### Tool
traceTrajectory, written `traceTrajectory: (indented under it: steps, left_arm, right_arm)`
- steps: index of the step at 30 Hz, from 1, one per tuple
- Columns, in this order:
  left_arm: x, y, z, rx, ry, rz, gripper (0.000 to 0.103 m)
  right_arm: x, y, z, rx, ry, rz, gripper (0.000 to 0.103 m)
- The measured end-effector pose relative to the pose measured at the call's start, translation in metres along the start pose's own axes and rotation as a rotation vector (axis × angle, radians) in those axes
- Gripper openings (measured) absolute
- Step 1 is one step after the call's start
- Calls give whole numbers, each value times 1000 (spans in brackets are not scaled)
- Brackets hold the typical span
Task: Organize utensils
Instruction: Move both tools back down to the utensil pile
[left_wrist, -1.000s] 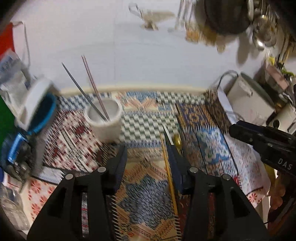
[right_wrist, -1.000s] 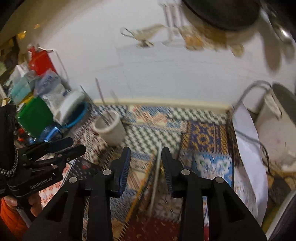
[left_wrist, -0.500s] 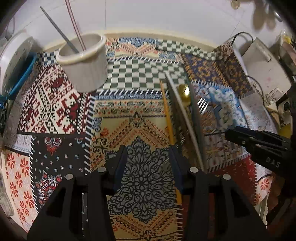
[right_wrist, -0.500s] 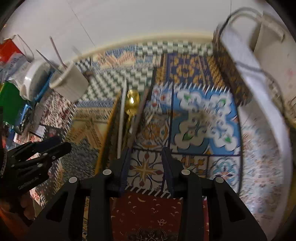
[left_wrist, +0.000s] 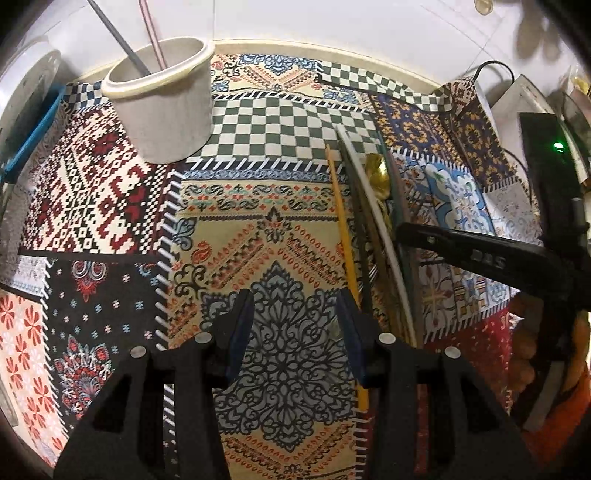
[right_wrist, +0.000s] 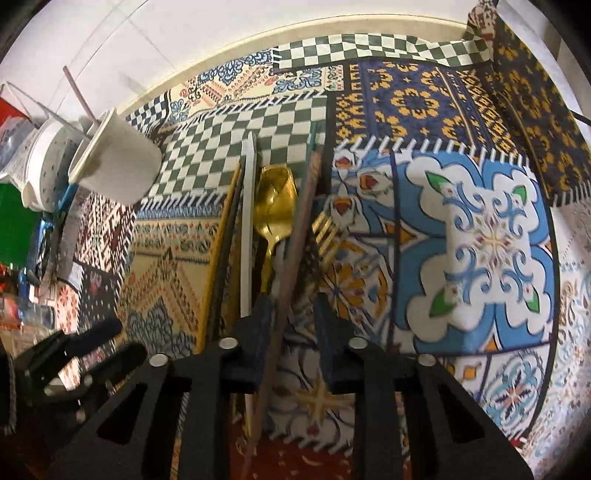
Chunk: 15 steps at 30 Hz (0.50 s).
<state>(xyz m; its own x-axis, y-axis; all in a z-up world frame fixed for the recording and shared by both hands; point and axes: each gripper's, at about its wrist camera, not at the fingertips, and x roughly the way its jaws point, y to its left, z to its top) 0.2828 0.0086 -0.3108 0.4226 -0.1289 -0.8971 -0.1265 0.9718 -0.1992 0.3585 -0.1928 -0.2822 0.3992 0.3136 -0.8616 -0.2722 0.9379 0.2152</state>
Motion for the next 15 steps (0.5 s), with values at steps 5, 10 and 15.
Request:
traceTrajectory:
  steps: [5, 10, 15]
  left_arm:
    - [5, -9, 15, 11, -7, -39, 45]
    - [13, -27, 36, 50, -12, -73, 35]
    - [32, -41, 54, 79, 25, -117, 22]
  right_arm:
    - [3, 1, 7, -5, -9, 12, 8]
    - [-1, -2, 2, -9, -16, 18, 6]
    - [-11, -14, -6, 23, -37, 20, 6]
